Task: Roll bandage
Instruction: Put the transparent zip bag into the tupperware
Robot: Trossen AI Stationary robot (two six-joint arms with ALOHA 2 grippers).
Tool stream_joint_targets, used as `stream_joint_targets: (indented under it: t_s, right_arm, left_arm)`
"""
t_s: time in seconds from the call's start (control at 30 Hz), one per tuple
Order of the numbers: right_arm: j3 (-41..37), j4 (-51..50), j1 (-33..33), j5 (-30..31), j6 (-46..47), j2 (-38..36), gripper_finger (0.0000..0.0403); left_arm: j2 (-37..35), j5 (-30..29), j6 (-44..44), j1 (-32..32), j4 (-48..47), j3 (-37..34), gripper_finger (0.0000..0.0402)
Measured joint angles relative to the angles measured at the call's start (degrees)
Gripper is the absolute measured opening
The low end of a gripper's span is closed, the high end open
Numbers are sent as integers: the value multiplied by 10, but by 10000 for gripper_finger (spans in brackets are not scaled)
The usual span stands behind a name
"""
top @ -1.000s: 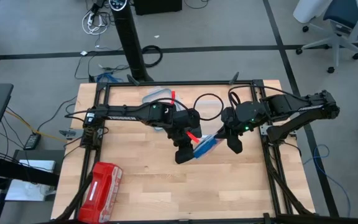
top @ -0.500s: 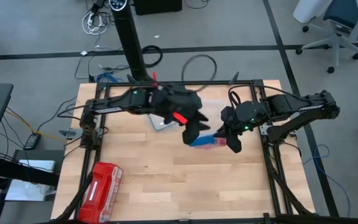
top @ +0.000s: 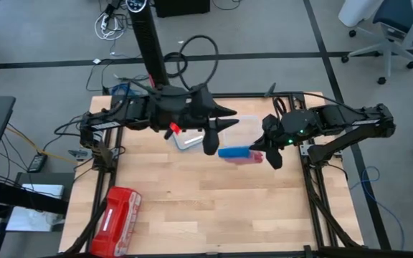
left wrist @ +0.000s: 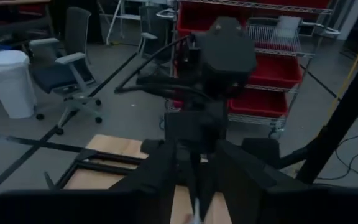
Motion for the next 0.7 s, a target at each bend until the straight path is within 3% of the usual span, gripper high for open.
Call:
stream_joint_targets:
  t_s: [0.2, 0.4, 0.7]
  right_arm:
    - [0, -27, -14, 40, 3, -4, 0]
    - [0, -85, -33, 65, 44, -4, 0]
    - [0, -136, -66, 85, 100, -4, 0]
  left_arm:
    - [0, 16, -4, 0, 48, -59, 93]
    - [-3, 100, -36, 0, 293, -158, 81]
    - [-4, 138, -76, 2, 633, -338, 80]
